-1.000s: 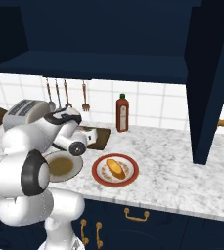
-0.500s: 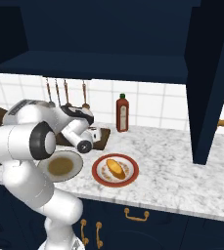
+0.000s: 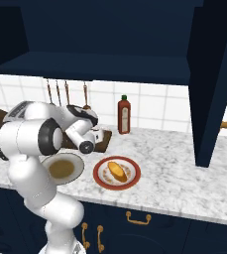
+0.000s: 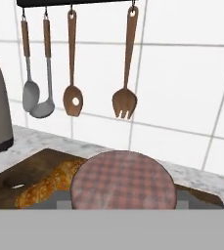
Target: From the different types of pastries on the counter, select a croissant and place it on the cutting board. Then retrieve a jar of jam from the cabinet and place it alongside the croissant on the cutting board.
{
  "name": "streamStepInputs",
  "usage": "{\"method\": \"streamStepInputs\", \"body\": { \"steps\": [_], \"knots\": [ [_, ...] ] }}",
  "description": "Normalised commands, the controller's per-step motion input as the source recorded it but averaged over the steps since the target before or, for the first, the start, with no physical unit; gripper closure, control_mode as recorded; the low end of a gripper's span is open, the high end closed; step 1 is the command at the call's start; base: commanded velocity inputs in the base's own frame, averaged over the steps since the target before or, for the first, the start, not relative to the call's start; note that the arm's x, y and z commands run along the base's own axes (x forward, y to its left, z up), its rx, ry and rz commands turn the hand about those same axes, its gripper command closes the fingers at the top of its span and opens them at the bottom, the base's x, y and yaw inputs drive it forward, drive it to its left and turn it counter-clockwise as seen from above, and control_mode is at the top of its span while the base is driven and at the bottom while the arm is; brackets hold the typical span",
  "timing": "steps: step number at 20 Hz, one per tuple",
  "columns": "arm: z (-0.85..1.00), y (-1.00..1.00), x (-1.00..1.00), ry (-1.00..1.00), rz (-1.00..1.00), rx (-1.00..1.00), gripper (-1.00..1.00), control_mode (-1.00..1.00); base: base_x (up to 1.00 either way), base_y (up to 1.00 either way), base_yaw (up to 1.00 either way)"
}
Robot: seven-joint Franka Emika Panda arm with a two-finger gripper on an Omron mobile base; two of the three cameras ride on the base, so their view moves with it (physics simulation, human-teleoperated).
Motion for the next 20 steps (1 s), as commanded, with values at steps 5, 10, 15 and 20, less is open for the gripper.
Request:
{"method": "streamStepInputs", "body": {
  "steps": [5,10,15,20],
  "knots": [
    [0.0,0.01,0.38,0.01,-0.05,0.0,1.0,-1.0,0.0,0.0,0.0],
    [0.0,0.0,0.02,0.08,0.0,0.0,1.0,-1.0,0.0,0.0,0.0],
    [-0.23,0.0,0.0,0.17,0.0,0.0,1.0,-1.0,0.0,0.0,0.0],
    [-0.09,0.0,0.06,0.02,0.0,0.0,1.0,-1.0,0.0,0.0,0.0]
  ]
}}
